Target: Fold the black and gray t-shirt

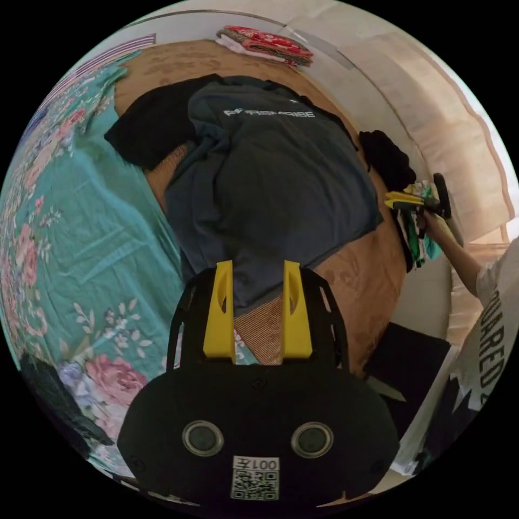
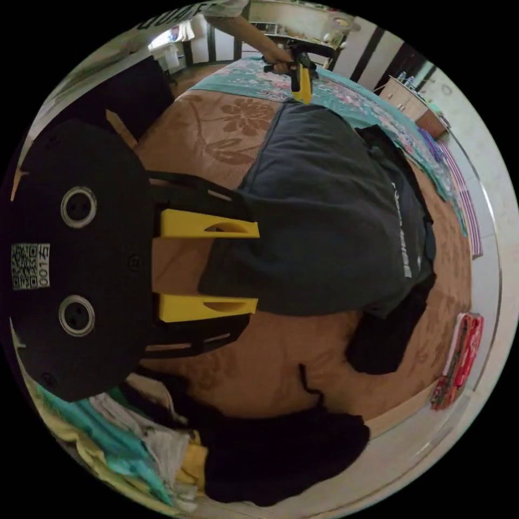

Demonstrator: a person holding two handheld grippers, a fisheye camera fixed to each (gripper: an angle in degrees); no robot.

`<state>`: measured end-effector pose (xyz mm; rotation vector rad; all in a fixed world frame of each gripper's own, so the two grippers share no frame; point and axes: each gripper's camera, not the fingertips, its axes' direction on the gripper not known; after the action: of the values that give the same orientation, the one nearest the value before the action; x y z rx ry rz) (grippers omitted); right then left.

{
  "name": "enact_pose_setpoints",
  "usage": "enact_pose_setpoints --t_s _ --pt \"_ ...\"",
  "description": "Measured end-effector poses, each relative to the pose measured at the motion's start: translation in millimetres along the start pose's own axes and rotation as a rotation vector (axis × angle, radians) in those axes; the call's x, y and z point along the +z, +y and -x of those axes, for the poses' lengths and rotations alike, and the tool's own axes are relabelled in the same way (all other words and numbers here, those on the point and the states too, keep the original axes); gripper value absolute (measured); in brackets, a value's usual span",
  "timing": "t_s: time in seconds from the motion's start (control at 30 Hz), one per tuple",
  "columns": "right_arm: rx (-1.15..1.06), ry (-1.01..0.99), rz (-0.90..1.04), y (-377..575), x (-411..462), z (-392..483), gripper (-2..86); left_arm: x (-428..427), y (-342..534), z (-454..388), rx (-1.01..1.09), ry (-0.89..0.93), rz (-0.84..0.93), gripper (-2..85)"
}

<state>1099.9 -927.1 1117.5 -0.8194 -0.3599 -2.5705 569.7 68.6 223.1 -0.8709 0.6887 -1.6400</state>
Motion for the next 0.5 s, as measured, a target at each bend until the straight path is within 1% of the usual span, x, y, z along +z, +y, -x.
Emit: enact_pose_setpoints --t_s 0.03,0.07,0.1,0.13,0.17,0.23,0.27,0.37,0.5 --pt "0.053 -0.02 0.023 4.2 22.2 0.5 10.8 14.3 -3.4 8.3 -0.015 0.009 -0.004 8.1" --pt "0.111 0.011 0.044 5.3 45.4 2.6 8.3 21.7 -5.9 12.1 -0.015 0.005 0.005 7.7" --pt "0.13 0.044 0.051 5.3 55.9 5.1 7.1 36.6 -10.8 19.9 -0.039 -0.05 0.047 3.6" --pt "0.132 0.139 0.039 5.4 71.6 13.7 4.6 43.8 -12.9 27.9 -0.11 -0.151 0.038 1.0" --pt "0.093 0.218 0.0 6.1 79.6 25.6 3.0 46.2 -13.4 31.3 -0.126 -0.18 0.038 0.4" --pt "0.052 0.273 0.001 5.9 88.5 39.1 1.7 53.5 -11.6 45.6 -0.141 -0.171 0.063 -0.6" --pt "0.023 0.259 0.022 7.8 91.4 44.8 1.3 53.4 -8.8 49.0 -0.146 -0.166 0.052 -0.7" --pt "-0.025 0.199 -0.007 26.5 80.5 51.5 0.7 49.9 12.0 64.6 -0.143 -0.109 0.029 -0.9" --pt "-0.025 0.119 0.034 58.9 73.0 44.3 0.5 53.8 50.6 92.9 -0.187 -0.009 0.048 -0.9"
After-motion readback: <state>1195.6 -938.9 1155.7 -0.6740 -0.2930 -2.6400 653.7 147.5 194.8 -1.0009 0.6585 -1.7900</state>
